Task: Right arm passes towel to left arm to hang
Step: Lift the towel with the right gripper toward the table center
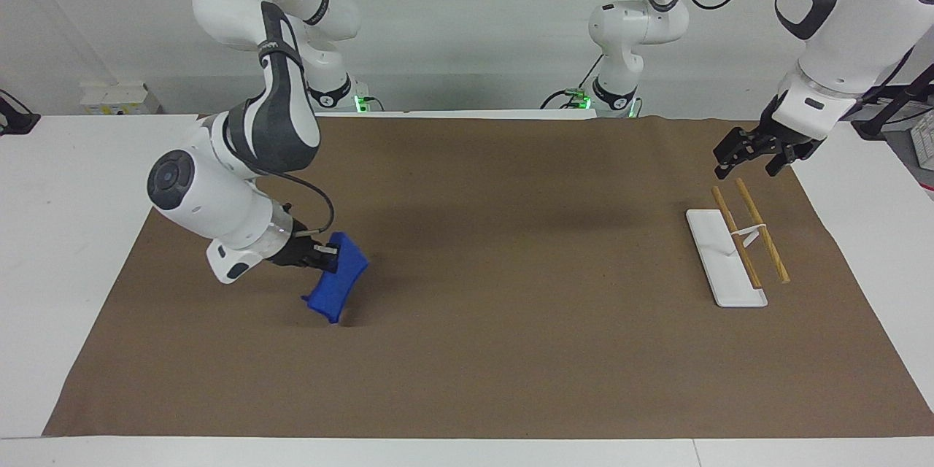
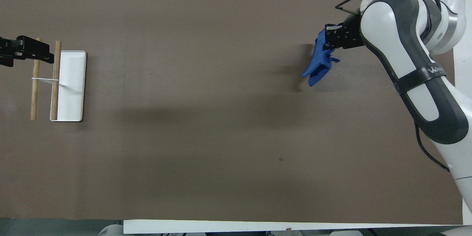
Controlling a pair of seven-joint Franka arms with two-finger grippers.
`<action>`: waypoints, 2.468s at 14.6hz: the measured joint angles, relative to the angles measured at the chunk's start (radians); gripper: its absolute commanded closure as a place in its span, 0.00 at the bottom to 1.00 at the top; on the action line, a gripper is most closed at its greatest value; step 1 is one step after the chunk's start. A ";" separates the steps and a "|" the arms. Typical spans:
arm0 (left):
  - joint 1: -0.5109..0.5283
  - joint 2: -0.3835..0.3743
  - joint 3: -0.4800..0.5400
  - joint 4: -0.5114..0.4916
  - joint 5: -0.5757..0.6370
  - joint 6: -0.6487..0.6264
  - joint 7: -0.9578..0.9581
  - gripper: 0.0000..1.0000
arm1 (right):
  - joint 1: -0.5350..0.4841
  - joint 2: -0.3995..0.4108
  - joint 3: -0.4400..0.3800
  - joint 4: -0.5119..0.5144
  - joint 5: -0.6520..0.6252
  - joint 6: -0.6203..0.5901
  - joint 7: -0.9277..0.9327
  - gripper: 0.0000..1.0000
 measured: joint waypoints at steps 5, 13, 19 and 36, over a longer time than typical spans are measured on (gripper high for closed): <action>0.000 0.000 0.000 0.000 -0.125 0.109 -0.445 0.00 | 0.122 -0.010 0.001 0.003 0.297 0.084 0.314 1.00; 0.025 0.049 -0.053 -0.031 -0.295 0.238 -1.101 0.00 | 0.313 -0.011 0.001 -0.062 0.663 0.427 0.519 1.00; 0.033 0.142 -0.131 -0.034 -0.327 0.385 -1.300 0.01 | 0.379 -0.016 0.001 -0.070 0.763 0.548 0.605 1.00; 0.014 0.153 -0.248 -0.061 -0.350 0.395 -1.542 0.01 | 0.400 -0.016 -0.001 -0.077 0.777 0.589 0.623 1.00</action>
